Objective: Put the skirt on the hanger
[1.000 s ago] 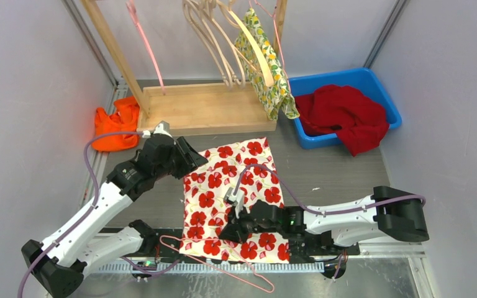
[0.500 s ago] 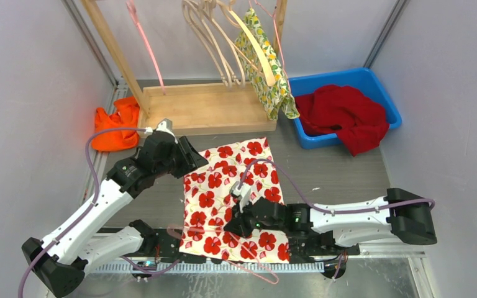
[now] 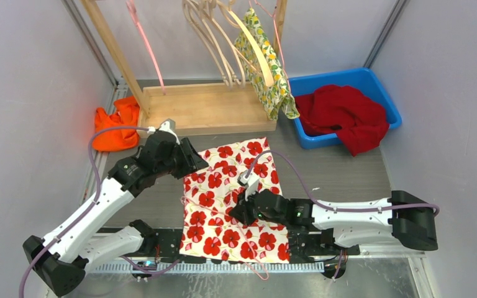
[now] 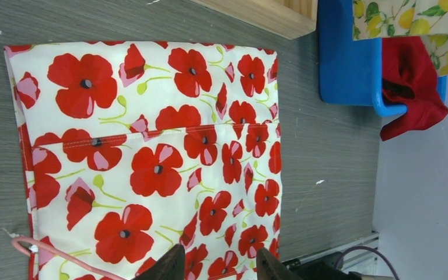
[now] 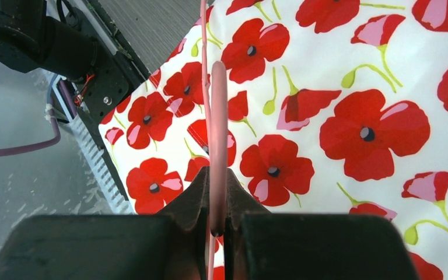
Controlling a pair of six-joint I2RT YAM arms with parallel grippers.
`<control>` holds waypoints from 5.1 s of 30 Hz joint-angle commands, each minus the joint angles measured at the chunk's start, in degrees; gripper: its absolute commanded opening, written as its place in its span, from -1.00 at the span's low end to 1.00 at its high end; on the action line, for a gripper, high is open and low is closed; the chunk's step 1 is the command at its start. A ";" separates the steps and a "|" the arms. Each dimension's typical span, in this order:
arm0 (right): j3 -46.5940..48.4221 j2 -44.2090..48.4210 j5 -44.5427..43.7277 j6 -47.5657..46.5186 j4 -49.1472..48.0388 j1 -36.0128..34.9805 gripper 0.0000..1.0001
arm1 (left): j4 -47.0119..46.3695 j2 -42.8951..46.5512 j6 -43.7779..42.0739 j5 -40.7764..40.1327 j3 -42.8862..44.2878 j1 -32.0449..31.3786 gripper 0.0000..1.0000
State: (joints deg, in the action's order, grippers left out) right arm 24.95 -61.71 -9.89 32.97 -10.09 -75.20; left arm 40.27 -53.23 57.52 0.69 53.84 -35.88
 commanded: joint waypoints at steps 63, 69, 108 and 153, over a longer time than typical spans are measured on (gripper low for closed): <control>8.73 -4.39 12.72 -19.61 20.29 13.25 -0.98 | 2.81 6.31 16.88 -11.92 -32.38 -27.97 -0.57; 10.37 -5.42 12.35 -20.39 21.55 13.24 -0.98 | 1.34 5.64 13.96 -9.71 -34.25 -23.27 -0.57; 11.11 -4.90 16.97 -20.02 22.42 14.46 -0.98 | -2.02 -16.86 14.42 -10.09 -26.95 -29.95 -1.00; 25.37 -20.05 0.67 -49.09 21.53 16.05 -0.98 | 16.74 -0.77 4.86 -15.45 -23.10 -19.01 -0.91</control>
State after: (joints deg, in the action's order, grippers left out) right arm 51.22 -81.38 -4.08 -9.08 4.56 -60.10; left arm 55.00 -54.83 62.54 -13.06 29.39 -55.35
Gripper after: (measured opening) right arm 0.114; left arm 0.023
